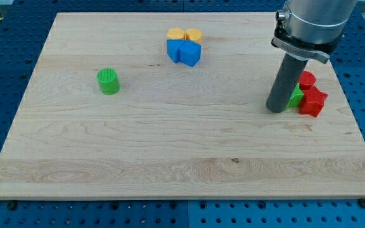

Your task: Push the green circle to the center

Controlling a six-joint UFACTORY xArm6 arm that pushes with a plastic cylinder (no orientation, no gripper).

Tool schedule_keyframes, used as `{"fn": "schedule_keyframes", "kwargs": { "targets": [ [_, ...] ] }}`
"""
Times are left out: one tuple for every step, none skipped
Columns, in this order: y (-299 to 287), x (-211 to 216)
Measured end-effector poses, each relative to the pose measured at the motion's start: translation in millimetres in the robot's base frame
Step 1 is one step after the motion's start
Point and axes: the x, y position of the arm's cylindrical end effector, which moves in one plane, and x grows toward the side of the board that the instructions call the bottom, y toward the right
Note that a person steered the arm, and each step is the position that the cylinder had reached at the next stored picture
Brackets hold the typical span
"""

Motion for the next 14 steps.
{"fn": "schedule_keyframes", "kwargs": {
  "targets": [
    [-39.6, 4.0],
    [-93.3, 9.8],
    [-153.7, 19.7],
    [-219.7, 25.5],
    [-290.7, 24.2],
    [-357.4, 2.2],
    [-379.7, -24.2],
    [-377.8, -26.1],
    [-355.2, -26.3],
    [-348.8, -29.4],
    [-348.8, -41.9],
    [-348.8, -50.1],
    [-334.5, -50.1],
    [-332.0, -50.1]
  ]
}}
